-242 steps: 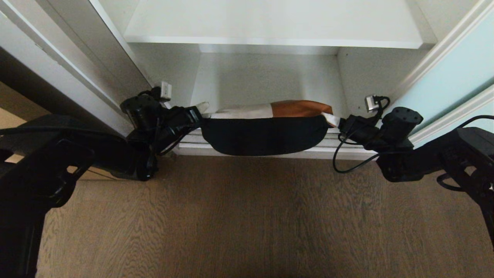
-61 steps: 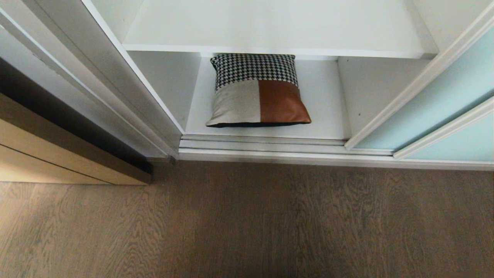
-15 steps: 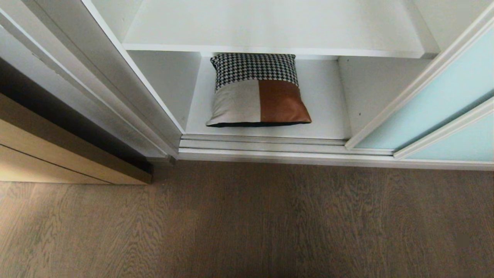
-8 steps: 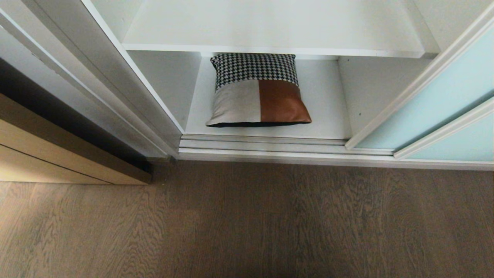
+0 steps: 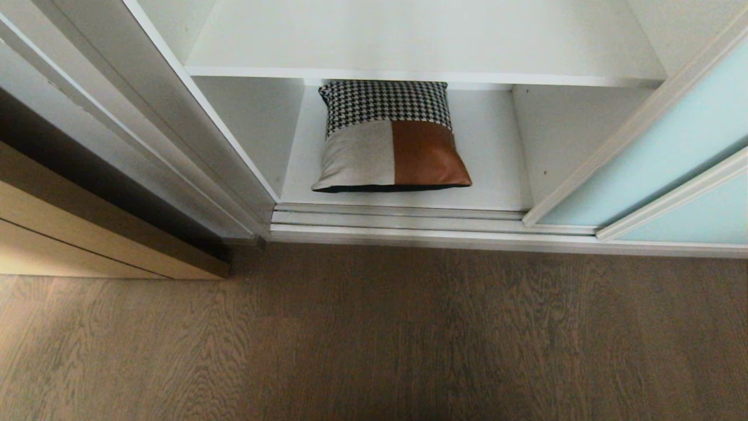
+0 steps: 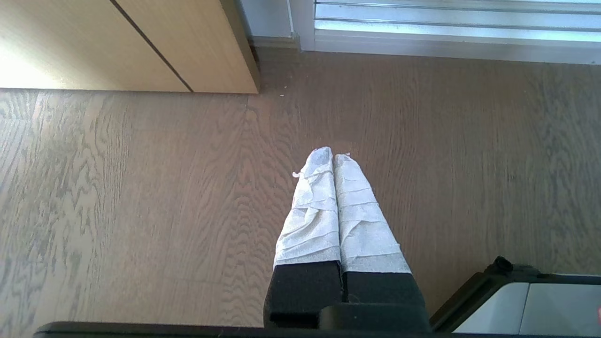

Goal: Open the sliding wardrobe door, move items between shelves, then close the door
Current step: Close the door

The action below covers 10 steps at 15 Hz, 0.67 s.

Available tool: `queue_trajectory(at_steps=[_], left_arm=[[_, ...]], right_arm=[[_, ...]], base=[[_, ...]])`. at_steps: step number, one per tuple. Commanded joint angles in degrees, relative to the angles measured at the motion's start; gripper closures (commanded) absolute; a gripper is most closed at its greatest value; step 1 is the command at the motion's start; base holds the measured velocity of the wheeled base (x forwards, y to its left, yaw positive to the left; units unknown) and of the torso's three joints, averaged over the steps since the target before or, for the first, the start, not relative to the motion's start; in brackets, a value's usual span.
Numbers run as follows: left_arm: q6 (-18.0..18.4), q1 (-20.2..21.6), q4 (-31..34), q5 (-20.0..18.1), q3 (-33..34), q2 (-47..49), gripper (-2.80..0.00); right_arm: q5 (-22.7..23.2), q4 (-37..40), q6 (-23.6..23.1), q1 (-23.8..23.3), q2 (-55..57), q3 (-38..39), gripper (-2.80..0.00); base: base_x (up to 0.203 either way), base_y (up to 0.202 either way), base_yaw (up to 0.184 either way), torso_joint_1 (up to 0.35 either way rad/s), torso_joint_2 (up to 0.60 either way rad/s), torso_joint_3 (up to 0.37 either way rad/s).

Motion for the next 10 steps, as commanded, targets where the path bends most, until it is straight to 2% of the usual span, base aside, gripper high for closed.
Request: queue_trajectory(at_steps=[1, 5, 9, 10], left_arm=[[0.0, 0.02, 0.02, 0.0, 0.01, 0.09, 0.0], [0.0, 0.02, 0.02, 0.0, 0.01, 0.09, 0.0], [0.0, 0.02, 0.02, 0.0, 0.01, 0.09, 0.0], [0.0, 0.02, 0.02, 0.0, 0.01, 0.09, 0.0]], right_arm=[[8.09, 6.91, 5.43, -0.35, 4.57, -6.2, 0.0], [14.02, 8.95, 8.6, -0.82, 8.44, -10.13, 0.0], [20.47, 8.66, 9.91, -1.69, 9.44, -10.29, 0.0], [22.18, 8.68, 12.05, -1.7, 9.52, -10.28, 0.0]], base=[[0.0, 0.0, 0.0, 0.0, 0.0, 0.0], [0.0, 0.0, 0.0, 0.0, 0.0, 0.0], [0.0, 0.0, 0.0, 0.0, 0.0, 0.0], [0.0, 0.0, 0.0, 0.0, 0.0, 0.0]])
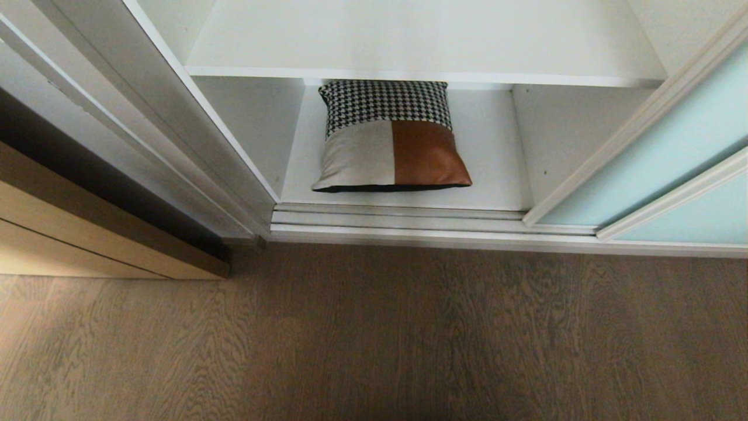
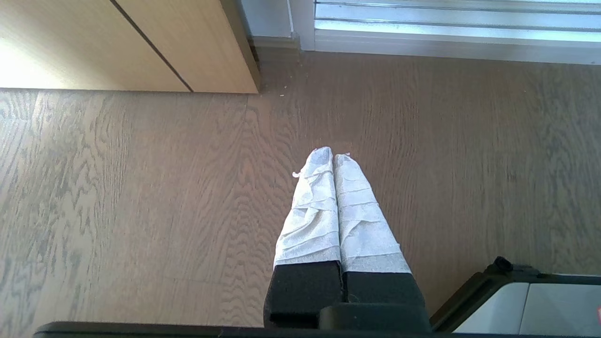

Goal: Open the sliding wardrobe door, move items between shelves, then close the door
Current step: Close the door

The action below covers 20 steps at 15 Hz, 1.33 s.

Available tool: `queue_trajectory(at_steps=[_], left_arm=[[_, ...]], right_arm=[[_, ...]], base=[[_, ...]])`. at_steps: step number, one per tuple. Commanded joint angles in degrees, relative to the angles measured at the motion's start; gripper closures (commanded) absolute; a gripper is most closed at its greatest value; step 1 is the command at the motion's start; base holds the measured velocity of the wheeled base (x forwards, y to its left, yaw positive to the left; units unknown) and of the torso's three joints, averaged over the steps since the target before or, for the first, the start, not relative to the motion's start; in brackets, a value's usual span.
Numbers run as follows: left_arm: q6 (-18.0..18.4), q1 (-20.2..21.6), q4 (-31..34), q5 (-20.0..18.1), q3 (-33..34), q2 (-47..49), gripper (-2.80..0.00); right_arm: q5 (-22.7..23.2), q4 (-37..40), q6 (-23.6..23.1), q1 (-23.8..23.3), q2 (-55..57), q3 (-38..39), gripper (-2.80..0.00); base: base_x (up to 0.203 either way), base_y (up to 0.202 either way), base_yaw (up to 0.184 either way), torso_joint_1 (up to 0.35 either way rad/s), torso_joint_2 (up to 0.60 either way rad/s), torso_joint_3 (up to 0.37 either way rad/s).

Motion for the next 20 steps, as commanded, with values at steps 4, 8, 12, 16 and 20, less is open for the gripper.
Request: queue_trajectory(at_steps=[4, 8, 12, 16, 20], left_arm=[[0.02, 0.02, 0.0, 0.0, 0.01, 0.09, 0.0], [0.02, 0.02, 0.0, 0.0, 0.01, 0.09, 0.0], [0.02, 0.02, 0.0, 0.0, 0.01, 0.09, 0.0], [0.02, 0.02, 0.0, 0.0, 0.01, 0.09, 0.0], [0.02, 0.02, 0.0, 0.0, 0.01, 0.09, 0.0]], right_arm=[[9.71, 0.09, 7.75, -0.12, 0.18, -0.04, 0.0], [13.27, -0.1, 8.54, -0.12, 0.05, -0.04, 0.0], [13.36, -3.58, 8.83, -0.12, 1.59, -0.07, 0.0], [13.45, -6.67, 8.87, 0.05, 3.06, -0.13, 0.0], [13.45, -9.38, 8.92, 0.39, 5.73, -0.29, 0.0]], base=[[0.0, 0.0, 0.0, 0.0, 0.0, 0.0], [0.0, 0.0, 0.0, 0.0, 0.0, 0.0], [0.0, 0.0, 0.0, 0.0, 0.0, 0.0], [0.0, 0.0, 0.0, 0.0, 0.0, 0.0], [0.0, 0.0, 0.0, 0.0, 0.0, 0.0]])
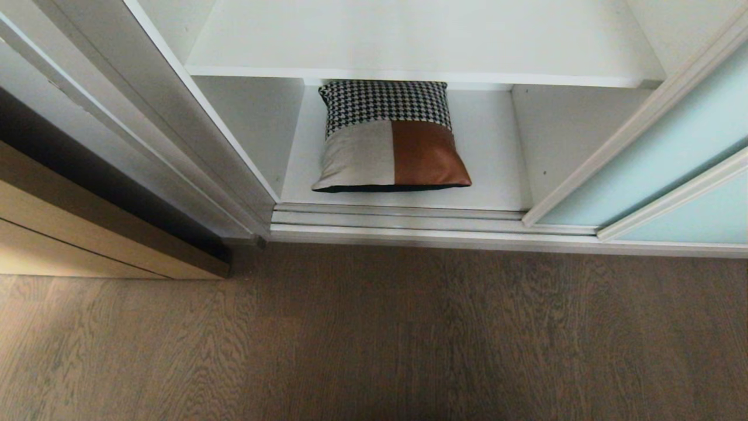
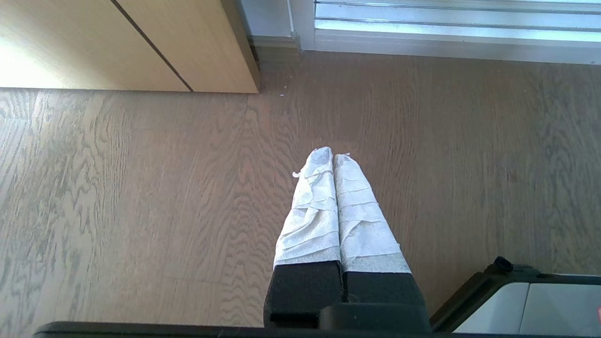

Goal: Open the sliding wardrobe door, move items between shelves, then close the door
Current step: Close the door

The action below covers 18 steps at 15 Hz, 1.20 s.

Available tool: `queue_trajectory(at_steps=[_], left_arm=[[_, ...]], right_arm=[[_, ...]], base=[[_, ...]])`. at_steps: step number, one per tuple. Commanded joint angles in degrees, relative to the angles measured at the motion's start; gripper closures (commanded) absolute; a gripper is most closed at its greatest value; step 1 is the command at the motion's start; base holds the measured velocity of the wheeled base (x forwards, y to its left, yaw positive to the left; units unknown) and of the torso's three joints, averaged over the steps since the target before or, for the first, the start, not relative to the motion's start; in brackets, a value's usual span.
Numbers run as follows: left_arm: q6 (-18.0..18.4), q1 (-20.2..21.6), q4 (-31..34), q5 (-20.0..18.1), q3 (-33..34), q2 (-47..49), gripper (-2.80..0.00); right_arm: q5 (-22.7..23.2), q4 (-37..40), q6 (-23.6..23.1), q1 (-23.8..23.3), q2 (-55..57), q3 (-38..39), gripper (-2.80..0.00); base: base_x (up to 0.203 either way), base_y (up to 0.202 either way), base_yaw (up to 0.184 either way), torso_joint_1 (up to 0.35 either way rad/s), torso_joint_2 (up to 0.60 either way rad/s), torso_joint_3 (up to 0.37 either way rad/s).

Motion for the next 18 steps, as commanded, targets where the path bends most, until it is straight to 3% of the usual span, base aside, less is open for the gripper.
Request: queue_trajectory(at_steps=[1, 9, 18], left_arm=[[0.02, 0.02, 0.02, 0.02, 0.01, 0.09, 0.0], [0.02, 0.02, 0.02, 0.02, 0.01, 0.09, 0.0], [0.02, 0.02, 0.02, 0.02, 0.01, 0.09, 0.0]], right_arm=[[-0.01, -0.84, 0.19, 0.68, 1.99, -0.08, 0.0], [0.16, -0.49, 5.25, 4.62, 0.69, 0.42, 0.0], [1.24, 0.3, 5.45, 10.21, -8.15, 6.77, 0.0]], base=[[0.0, 0.0, 0.0, 0.0, 0.0, 0.0], [0.0, 0.0, 0.0, 0.0, 0.0, 0.0], [0.0, 0.0, 0.0, 0.0, 0.0, 0.0]])
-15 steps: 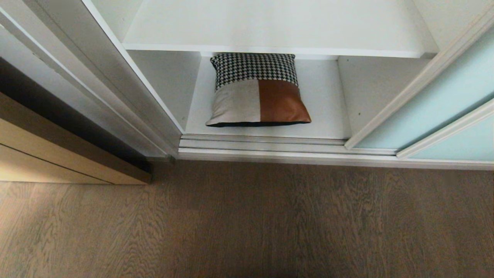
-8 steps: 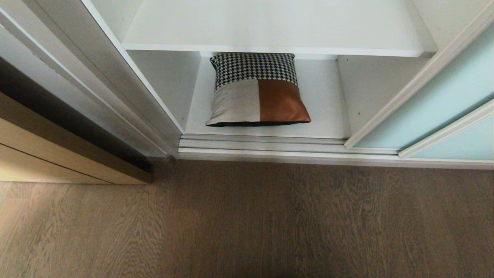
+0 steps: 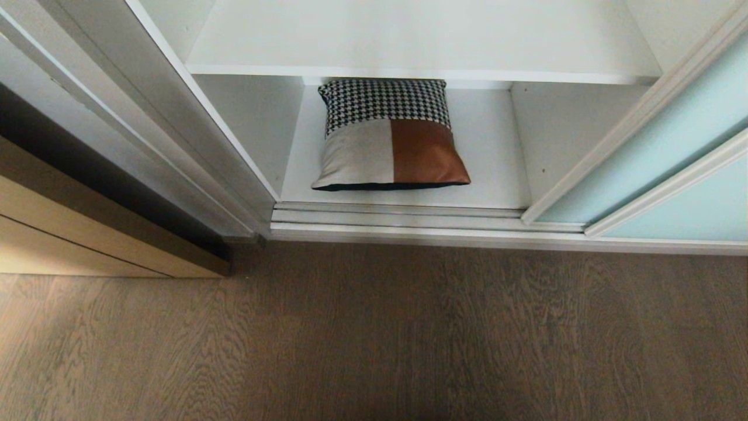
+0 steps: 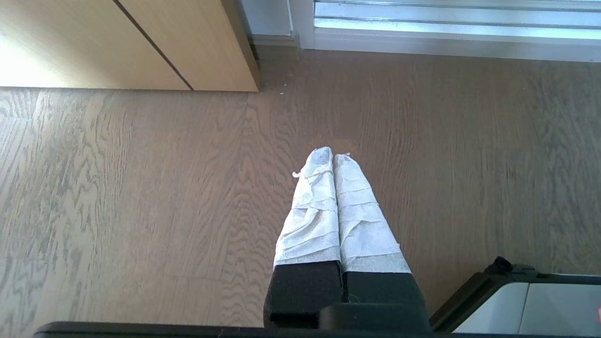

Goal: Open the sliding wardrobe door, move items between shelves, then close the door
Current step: Close the door

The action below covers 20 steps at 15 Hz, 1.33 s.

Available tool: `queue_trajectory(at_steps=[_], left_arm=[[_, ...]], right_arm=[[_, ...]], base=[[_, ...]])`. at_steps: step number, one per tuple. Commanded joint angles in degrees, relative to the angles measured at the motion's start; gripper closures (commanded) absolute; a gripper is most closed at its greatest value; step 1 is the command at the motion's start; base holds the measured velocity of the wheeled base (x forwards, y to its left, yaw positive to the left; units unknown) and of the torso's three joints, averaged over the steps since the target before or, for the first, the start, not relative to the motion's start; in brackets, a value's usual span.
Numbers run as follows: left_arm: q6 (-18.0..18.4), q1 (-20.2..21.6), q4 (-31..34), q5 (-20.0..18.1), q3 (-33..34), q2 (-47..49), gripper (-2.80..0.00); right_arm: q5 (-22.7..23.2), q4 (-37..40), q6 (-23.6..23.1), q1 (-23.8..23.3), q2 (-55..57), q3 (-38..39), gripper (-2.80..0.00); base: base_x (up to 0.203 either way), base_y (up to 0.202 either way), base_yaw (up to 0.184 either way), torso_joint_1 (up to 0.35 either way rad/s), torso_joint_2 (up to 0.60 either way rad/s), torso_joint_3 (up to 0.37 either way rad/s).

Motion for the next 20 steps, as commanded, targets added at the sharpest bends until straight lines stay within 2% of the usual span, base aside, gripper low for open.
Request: queue_trajectory(at_steps=[1, 8, 11, 13, 16, 20], left_arm=[[0.0, 0.02, 0.0, 0.0, 0.01, 0.09, 0.0], [0.0, 0.02, 0.0, 0.0, 0.01, 0.09, 0.0], [0.0, 0.02, 0.0, 0.0, 0.01, 0.09, 0.0], [0.0, 0.02, 0.0, 0.0, 0.01, 0.09, 0.0], [0.0, 0.02, 0.0, 0.0, 0.01, 0.09, 0.0], [0.0, 0.02, 0.0, 0.0, 0.01, 0.09, 0.0]], right_arm=[[0.88, -0.01, 0.2, 2.46, -5.27, 3.46, 0.0], [1.42, -0.02, -0.12, 16.28, -17.75, 13.3, 0.0], [1.92, 0.24, -0.06, 24.44, -23.85, 17.42, 0.0], [4.72, 1.66, -0.1, 29.03, -28.32, 20.47, 0.0], [10.98, 3.05, -0.03, 31.82, -33.32, 25.42, 0.0], [11.59, 3.25, -0.36, 33.5, -36.25, 27.77, 0.0]], base=[[0.0, 0.0, 0.0, 0.0, 0.0, 0.0], [0.0, 0.0, 0.0, 0.0, 0.0, 0.0], [0.0, 0.0, 0.0, 0.0, 0.0, 0.0], [0.0, 0.0, 0.0, 0.0, 0.0, 0.0], [0.0, 0.0, 0.0, 0.0, 0.0, 0.0], [0.0, 0.0, 0.0, 0.0, 0.0, 0.0]])
